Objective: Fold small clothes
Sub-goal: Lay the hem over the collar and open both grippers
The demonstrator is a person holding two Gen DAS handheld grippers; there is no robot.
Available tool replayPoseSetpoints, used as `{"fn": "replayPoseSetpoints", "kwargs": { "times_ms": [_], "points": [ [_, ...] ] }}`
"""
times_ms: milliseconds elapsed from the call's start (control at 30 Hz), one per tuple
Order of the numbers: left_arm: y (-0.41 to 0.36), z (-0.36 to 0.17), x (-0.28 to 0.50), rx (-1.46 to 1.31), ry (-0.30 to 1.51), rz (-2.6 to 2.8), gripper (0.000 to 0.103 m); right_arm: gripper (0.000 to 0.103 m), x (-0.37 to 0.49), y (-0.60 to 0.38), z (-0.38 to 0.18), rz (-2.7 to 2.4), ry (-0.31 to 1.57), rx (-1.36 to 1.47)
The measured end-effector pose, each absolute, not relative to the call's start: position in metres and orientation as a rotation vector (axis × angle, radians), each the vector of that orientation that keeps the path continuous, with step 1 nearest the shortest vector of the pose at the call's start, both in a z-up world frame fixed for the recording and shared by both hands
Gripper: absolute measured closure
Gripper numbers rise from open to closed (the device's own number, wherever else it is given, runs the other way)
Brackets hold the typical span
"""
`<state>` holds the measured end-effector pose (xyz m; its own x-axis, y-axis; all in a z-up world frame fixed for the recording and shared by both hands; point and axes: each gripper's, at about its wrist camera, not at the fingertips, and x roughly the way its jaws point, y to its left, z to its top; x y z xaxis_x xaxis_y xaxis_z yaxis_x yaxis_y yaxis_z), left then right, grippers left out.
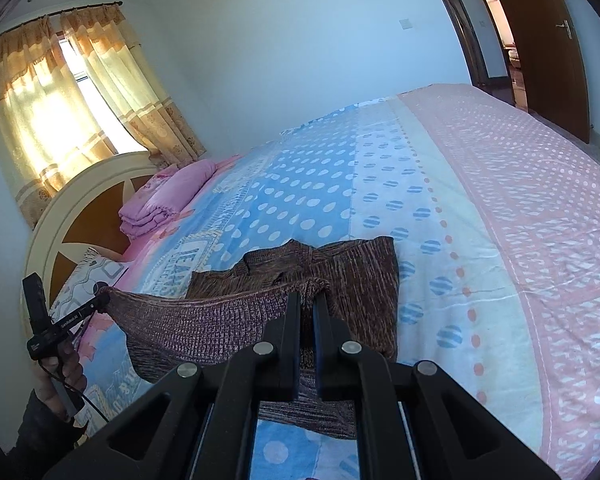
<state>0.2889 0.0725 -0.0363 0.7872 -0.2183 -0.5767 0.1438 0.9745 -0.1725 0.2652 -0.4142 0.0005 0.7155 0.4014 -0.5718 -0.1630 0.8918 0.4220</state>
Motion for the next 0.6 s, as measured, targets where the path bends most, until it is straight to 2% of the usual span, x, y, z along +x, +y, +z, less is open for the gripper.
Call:
{"fn": "replayPoseSetpoints", "kwargs": {
  "times_ms": [300, 500, 600],
  "points": [
    [0.061, -0.068, 0.347, -0.079, 0.711, -0.155, 0.096, 0.099, 0.332, -0.410, -0.044, 0.274, 0.805, 0.352],
    [0.049, -0.112, 0.393, -0.003, 0.781, -0.099, 0.096, 0.099, 0.383, -0.399, -0.083, 0.226, 0.889, 0.298],
    [0.040, -0.137, 0.411, 0.065, 0.808, -0.035, 0.091, 0.098, 0.410, -0.389, -0.110, 0.214, 0.945, 0.236]
  ]
}}
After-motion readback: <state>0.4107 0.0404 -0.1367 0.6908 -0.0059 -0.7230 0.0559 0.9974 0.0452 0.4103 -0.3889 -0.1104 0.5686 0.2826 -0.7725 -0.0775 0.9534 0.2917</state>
